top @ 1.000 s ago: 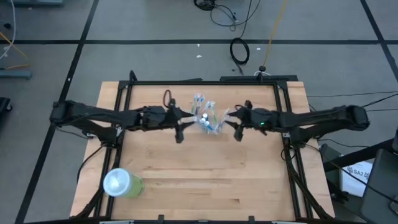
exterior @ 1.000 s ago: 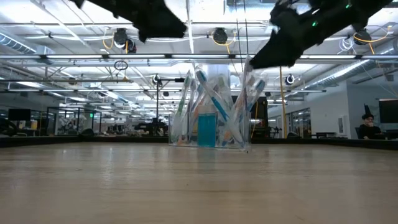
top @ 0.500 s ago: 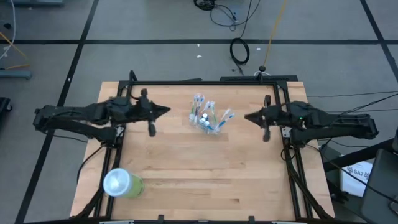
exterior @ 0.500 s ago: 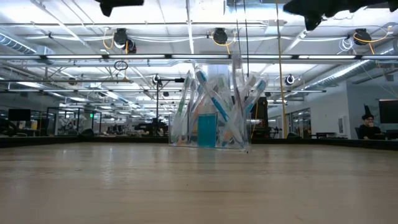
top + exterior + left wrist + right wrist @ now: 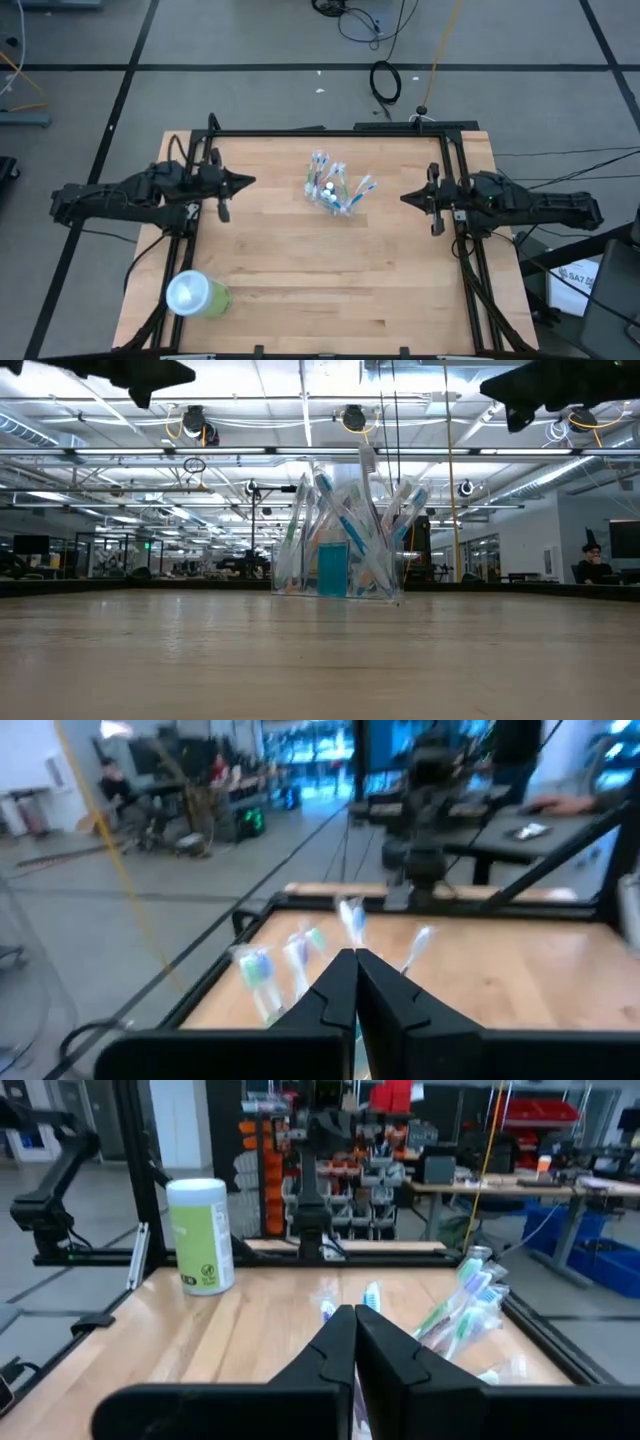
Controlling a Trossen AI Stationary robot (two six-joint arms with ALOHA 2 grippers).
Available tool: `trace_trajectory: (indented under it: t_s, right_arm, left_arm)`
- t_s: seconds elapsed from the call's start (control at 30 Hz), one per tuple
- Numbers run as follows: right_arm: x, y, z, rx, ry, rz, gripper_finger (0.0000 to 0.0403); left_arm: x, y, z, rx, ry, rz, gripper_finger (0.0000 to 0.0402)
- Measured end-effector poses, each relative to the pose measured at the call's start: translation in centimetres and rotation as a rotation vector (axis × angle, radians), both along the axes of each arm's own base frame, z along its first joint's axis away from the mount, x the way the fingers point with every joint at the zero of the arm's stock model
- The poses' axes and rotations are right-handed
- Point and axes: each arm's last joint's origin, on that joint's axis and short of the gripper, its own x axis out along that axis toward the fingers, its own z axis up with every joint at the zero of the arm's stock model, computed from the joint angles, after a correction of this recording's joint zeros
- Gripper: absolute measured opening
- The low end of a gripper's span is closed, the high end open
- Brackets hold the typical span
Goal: Pick & Place toothbrushing station
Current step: Return to Home Position
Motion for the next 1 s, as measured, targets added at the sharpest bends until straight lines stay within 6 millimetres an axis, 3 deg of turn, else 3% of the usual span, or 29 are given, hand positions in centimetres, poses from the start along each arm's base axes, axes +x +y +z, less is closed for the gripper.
trace_trajectory:
  t_s: [0.27, 0.53, 1.0]
  right_arm:
    - [-1.6, 0.5, -2.7, -0.041, -0.111, 0.140, 0.0001]
    - [-2.5, 0.5, -5.4, -0.035, -0.185, 0.128, 0.0001]
    - [-2.2, 0.5, -7.2, -0.031, -0.175, 0.129, 0.0001]
  left_arm:
    - [-1.9, -0.3, -3.2, 0.003, -0.121, -0.124, 0.0007]
    - [-3.0, -0.6, -5.6, 0.045, -0.167, -0.193, 0.0022]
    - [-3.5, -0.7, -8.9, 0.077, -0.229, -0.226, 0.0026]
